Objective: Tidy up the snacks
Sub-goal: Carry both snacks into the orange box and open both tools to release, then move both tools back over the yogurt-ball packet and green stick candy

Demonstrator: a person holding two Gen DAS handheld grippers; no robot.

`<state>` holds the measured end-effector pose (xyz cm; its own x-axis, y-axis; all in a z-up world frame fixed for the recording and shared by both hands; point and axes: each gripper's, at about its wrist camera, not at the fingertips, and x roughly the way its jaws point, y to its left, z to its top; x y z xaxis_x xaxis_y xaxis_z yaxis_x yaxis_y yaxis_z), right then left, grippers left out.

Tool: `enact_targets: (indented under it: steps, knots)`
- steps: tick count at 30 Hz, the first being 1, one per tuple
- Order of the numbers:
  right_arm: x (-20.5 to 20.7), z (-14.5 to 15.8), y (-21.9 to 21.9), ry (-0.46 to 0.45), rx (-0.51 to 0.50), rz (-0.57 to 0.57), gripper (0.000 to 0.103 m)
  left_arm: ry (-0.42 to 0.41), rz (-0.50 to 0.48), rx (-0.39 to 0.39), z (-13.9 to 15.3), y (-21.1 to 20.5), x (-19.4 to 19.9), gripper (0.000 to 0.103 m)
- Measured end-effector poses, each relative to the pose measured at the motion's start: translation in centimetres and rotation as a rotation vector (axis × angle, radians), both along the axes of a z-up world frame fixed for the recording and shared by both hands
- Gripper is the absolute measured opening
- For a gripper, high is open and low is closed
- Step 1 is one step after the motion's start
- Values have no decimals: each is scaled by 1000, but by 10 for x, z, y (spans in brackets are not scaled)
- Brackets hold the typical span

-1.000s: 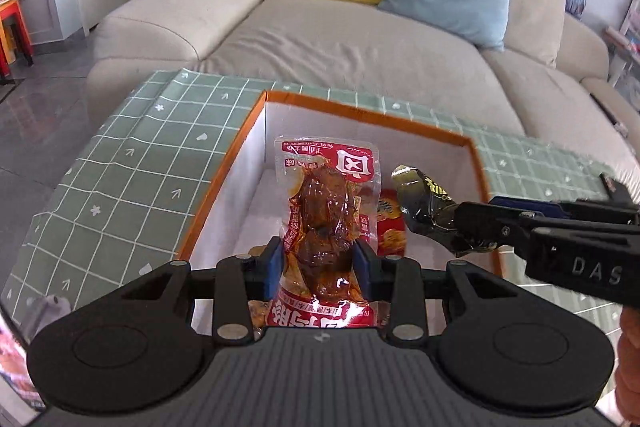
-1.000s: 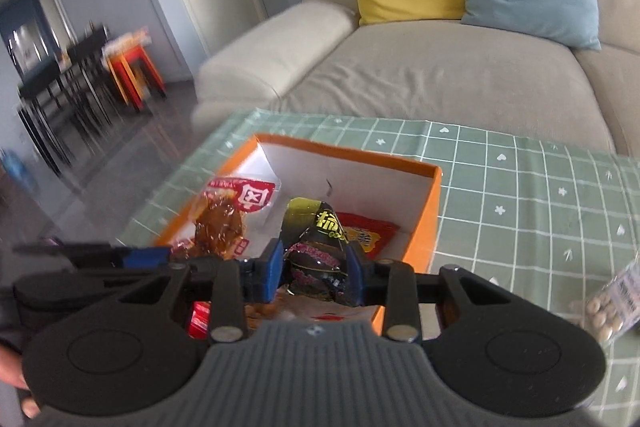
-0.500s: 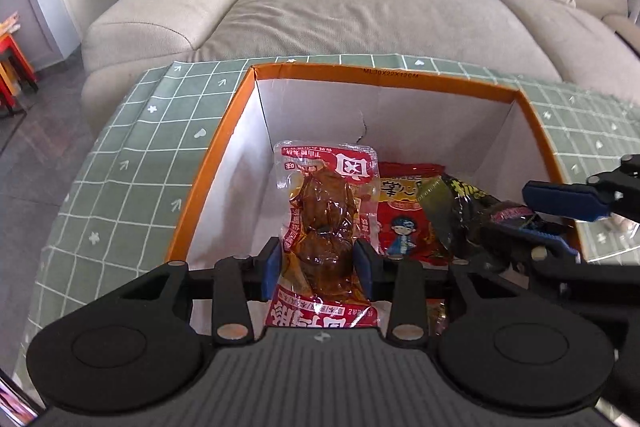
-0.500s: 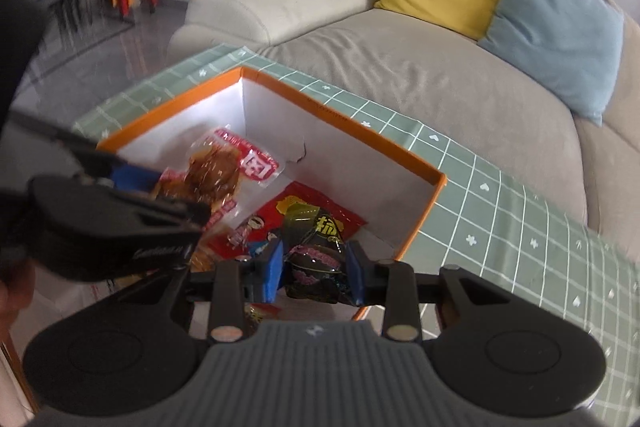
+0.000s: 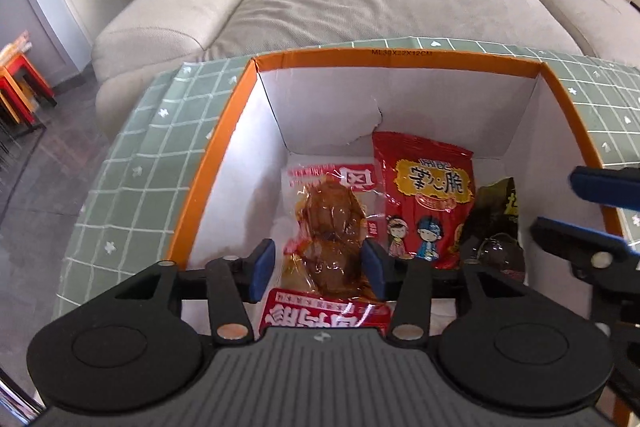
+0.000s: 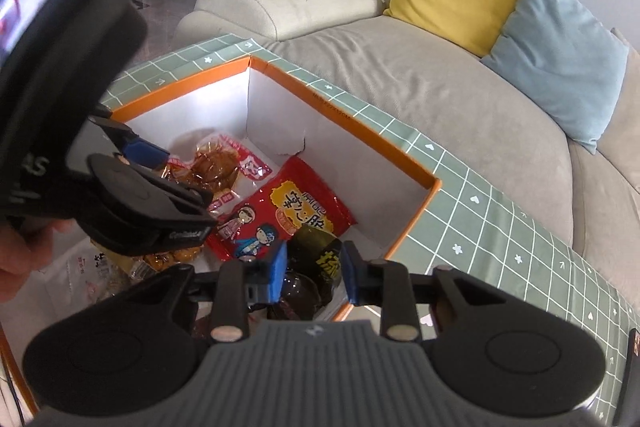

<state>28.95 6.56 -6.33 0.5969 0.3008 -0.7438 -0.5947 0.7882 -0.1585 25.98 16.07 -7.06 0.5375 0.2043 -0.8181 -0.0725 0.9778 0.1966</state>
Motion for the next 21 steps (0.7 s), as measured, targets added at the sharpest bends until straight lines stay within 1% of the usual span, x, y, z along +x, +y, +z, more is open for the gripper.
enact_targets:
  steps: [1,2,5,6,9,11,13,15,17,19,21]
  knots:
    - [-1,1,-1,-1,4,-3,28,-10,-4,12,1,-1,0,55]
    - [-1,2,-3,-1,9,-6,28,-17,-9,17,2,-3,-1,58]
    - [-5,5,-6,-4,21,-8,30,-33,-19,17,8,-7,-3,71]
    - [-5,6,-6,-8,25,-9,31,-45,-21,25,10,-8,-5,72]
    - [-7,10,-8,-12,40,-19,36,-68,-38,61,18,-17,-12,75]
    - [-9,14,-11,-16,55,-30,40,-83,-49,73,25,-21,-16,75]
    - [-12,19,-15,-26,74,-43,41,-98,-43,81,33,-26,-22,75]
    - [-16,25,-22,-39,96,-56,43,-114,-39,70,40,-29,-28,76]
    - [-21,31,-33,-52,131,-69,48,-131,-28,58,48,-33,-35,77]
    - [-27,36,-45,-67,159,-92,50,-149,-12,52,54,-36,-42,77]
    - [-34,39,-58,-85,175,-120,51,-172,-4,43,59,-41,-50,77]
